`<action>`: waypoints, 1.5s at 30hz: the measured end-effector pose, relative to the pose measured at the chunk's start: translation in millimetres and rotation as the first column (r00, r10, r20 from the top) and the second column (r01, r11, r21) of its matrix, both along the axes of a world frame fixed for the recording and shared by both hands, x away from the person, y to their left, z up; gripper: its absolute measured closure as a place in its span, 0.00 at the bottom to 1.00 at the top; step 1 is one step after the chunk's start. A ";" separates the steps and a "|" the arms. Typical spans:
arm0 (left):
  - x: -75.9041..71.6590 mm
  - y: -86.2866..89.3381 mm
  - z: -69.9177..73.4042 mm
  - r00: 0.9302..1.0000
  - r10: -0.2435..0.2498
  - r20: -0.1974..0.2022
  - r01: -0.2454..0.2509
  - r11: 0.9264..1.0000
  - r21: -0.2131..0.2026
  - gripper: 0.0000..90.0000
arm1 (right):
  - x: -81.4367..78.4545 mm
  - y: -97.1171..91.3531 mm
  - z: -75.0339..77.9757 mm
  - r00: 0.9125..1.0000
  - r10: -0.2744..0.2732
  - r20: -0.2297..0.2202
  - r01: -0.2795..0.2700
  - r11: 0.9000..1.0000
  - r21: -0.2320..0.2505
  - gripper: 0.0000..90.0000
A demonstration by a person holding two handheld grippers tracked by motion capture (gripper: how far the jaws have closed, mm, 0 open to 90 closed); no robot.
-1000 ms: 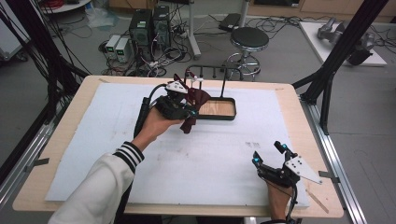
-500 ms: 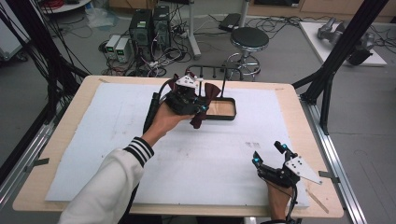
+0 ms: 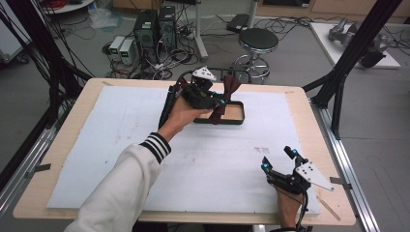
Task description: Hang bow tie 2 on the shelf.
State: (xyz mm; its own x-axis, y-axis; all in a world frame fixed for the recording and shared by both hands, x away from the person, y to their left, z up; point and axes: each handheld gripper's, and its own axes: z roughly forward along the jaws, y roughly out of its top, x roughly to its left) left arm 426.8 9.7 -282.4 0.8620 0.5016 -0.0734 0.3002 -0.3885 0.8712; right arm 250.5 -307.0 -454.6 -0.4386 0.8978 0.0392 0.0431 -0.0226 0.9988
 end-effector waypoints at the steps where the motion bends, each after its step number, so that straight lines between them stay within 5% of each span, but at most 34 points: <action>1: 1.4 -0.3 0.4 1.000 0.000 0.000 0.000 1.000 -0.002 0.85 | 0.0 0.0 0.0 1.000 0.001 0.000 -0.001 1.000 0.001 0.11; 21: 28.3 3.0 6.0 1.000 0.019 0.020 -0.017 0.998 -0.065 0.85 | 0.4 0.0 0.0 1.000 -0.002 0.000 0.002 1.000 -0.001 0.11; 32: 42.0 -0.9 4.9 0.997 0.071 0.036 -0.068 0.994 -0.087 0.85 | 0.0 0.1 0.0 1.000 -0.001 0.001 0.001 1.000 -0.004 0.11; 45: 46.2 5.5 5.0 0.981 0.182 0.073 -0.177 0.981 -0.075 0.85 | 0.1 0.0 0.0 1.000 0.001 -0.001 -0.001 1.000 0.002 0.11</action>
